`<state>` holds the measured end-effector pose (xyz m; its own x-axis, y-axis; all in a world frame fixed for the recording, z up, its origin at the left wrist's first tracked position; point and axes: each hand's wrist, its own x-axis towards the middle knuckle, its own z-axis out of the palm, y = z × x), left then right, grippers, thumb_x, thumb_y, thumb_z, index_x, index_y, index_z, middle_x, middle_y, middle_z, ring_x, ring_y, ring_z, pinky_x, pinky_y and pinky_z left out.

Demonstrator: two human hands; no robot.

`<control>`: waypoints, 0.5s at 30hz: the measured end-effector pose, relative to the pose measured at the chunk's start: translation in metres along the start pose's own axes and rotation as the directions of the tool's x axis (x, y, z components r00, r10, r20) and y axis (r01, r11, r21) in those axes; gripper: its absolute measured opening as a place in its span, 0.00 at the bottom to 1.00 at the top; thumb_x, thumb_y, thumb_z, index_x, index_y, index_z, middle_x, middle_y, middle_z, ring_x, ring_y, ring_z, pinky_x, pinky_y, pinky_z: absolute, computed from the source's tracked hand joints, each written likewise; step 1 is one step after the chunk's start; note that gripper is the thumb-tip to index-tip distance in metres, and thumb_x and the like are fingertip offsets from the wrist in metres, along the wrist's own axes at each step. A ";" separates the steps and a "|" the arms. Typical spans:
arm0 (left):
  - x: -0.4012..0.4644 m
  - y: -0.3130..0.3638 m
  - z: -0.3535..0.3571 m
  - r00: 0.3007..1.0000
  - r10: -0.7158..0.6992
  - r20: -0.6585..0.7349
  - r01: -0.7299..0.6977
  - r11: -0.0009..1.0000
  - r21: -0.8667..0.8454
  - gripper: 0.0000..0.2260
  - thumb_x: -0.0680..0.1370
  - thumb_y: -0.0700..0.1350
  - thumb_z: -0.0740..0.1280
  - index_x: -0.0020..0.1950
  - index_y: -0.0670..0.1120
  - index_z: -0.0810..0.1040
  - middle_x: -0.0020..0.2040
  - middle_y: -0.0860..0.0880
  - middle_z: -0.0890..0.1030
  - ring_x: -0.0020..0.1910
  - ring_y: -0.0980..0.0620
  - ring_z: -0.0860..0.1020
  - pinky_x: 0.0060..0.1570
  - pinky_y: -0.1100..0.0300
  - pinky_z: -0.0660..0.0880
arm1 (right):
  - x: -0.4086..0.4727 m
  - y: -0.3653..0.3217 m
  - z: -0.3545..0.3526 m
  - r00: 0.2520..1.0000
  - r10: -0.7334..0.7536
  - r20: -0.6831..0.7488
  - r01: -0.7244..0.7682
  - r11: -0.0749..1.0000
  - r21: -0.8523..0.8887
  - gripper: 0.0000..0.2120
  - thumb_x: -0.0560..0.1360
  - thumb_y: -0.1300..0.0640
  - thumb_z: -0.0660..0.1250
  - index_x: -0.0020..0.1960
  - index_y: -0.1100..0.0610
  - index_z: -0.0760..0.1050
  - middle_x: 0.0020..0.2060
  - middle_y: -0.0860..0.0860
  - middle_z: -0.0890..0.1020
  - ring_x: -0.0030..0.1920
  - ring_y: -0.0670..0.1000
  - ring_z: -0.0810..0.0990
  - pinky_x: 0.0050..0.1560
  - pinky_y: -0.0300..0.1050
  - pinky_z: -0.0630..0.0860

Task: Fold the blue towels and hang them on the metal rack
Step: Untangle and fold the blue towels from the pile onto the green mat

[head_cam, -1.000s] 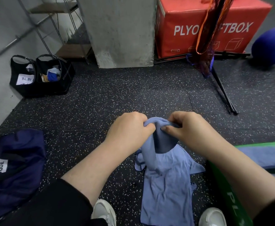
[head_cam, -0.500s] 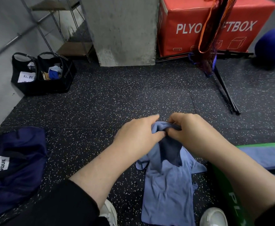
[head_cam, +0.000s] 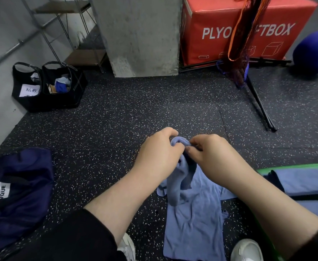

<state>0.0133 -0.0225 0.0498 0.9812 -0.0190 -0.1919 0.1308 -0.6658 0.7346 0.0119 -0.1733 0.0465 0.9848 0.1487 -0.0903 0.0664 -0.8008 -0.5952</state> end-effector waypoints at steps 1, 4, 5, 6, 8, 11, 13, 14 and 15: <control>-0.002 0.002 0.000 1.000 0.015 0.020 -0.015 1.000 -0.011 0.24 0.73 0.51 0.60 0.70 0.60 0.73 0.47 0.48 0.85 0.49 0.44 0.83 0.51 0.47 0.81 | 0.001 0.000 0.001 1.000 0.005 0.006 -0.006 1.000 0.020 0.11 0.80 0.52 0.64 0.42 0.55 0.78 0.30 0.51 0.79 0.32 0.51 0.74 0.33 0.42 0.69; -0.009 0.011 0.001 0.990 0.099 0.098 -0.103 0.994 0.039 0.30 0.81 0.46 0.57 0.81 0.62 0.57 0.52 0.45 0.83 0.48 0.44 0.80 0.45 0.51 0.74 | 0.001 0.002 -0.005 0.999 -0.009 0.052 0.000 0.984 0.180 0.14 0.82 0.50 0.61 0.45 0.55 0.80 0.35 0.52 0.83 0.36 0.53 0.80 0.41 0.47 0.75; -0.011 0.012 0.002 0.988 0.113 0.109 -0.119 0.992 0.049 0.31 0.82 0.44 0.56 0.82 0.63 0.51 0.50 0.45 0.83 0.44 0.45 0.78 0.41 0.51 0.70 | 0.001 0.003 -0.009 0.996 -0.029 0.080 0.010 0.975 0.222 0.13 0.82 0.50 0.62 0.46 0.56 0.81 0.36 0.52 0.84 0.36 0.51 0.80 0.42 0.46 0.75; -0.011 0.012 0.002 0.987 0.116 0.110 -0.121 0.992 0.040 0.31 0.83 0.43 0.55 0.82 0.64 0.48 0.47 0.46 0.82 0.40 0.47 0.76 0.39 0.51 0.68 | 0.001 0.004 -0.012 0.993 -0.050 0.111 0.021 0.969 0.246 0.11 0.81 0.50 0.64 0.46 0.55 0.80 0.36 0.50 0.84 0.34 0.48 0.78 0.40 0.44 0.74; -0.007 0.009 0.002 0.990 0.105 0.098 -0.104 0.994 -0.022 0.32 0.83 0.43 0.54 0.81 0.66 0.46 0.40 0.48 0.78 0.35 0.49 0.73 0.37 0.51 0.69 | 0.002 0.006 -0.014 0.985 -0.077 0.155 0.037 0.968 0.247 0.05 0.77 0.51 0.70 0.46 0.53 0.79 0.35 0.47 0.81 0.34 0.44 0.75 0.37 0.42 0.72; -0.003 0.003 0.001 0.986 0.108 0.130 -0.084 0.981 -0.173 0.33 0.80 0.46 0.53 0.80 0.70 0.47 0.40 0.46 0.81 0.41 0.46 0.79 0.52 0.44 0.78 | 0.005 0.013 -0.009 0.996 -0.030 0.079 0.019 0.990 0.138 0.09 0.73 0.56 0.72 0.52 0.50 0.78 0.41 0.46 0.83 0.43 0.47 0.81 0.47 0.47 0.78; -0.004 0.003 -0.002 0.985 0.125 0.118 -0.099 0.974 -0.203 0.31 0.80 0.45 0.54 0.81 0.67 0.51 0.43 0.51 0.84 0.47 0.51 0.83 0.59 0.46 0.78 | 0.007 0.014 -0.011 1.000 -0.002 -0.006 0.003 0.989 0.146 0.10 0.72 0.60 0.67 0.51 0.49 0.79 0.40 0.46 0.84 0.42 0.47 0.81 0.44 0.43 0.78; -0.003 0.001 -0.003 0.988 0.134 0.080 -0.119 0.979 -0.168 0.30 0.82 0.44 0.56 0.81 0.64 0.53 0.44 0.54 0.84 0.47 0.55 0.83 0.58 0.50 0.78 | 0.007 0.012 -0.013 1.000 0.002 -0.029 0.003 0.986 0.164 0.10 0.73 0.61 0.66 0.50 0.49 0.79 0.39 0.46 0.83 0.39 0.45 0.80 0.40 0.38 0.76; -0.001 0.000 -0.006 0.988 0.147 0.041 -0.142 0.984 -0.107 0.29 0.82 0.45 0.60 0.80 0.62 0.56 0.45 0.55 0.84 0.47 0.58 0.82 0.57 0.54 0.78 | 0.007 0.011 -0.016 0.999 0.001 -0.045 0.007 0.984 0.177 0.10 0.73 0.62 0.65 0.49 0.49 0.80 0.37 0.45 0.83 0.36 0.42 0.78 0.36 0.33 0.73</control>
<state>0.0131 -0.0178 0.0540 0.9832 -0.1471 -0.1082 0.0046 -0.5725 0.8199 0.0218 -0.1906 0.0517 0.9910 0.1219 -0.0550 0.0439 -0.6848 -0.7274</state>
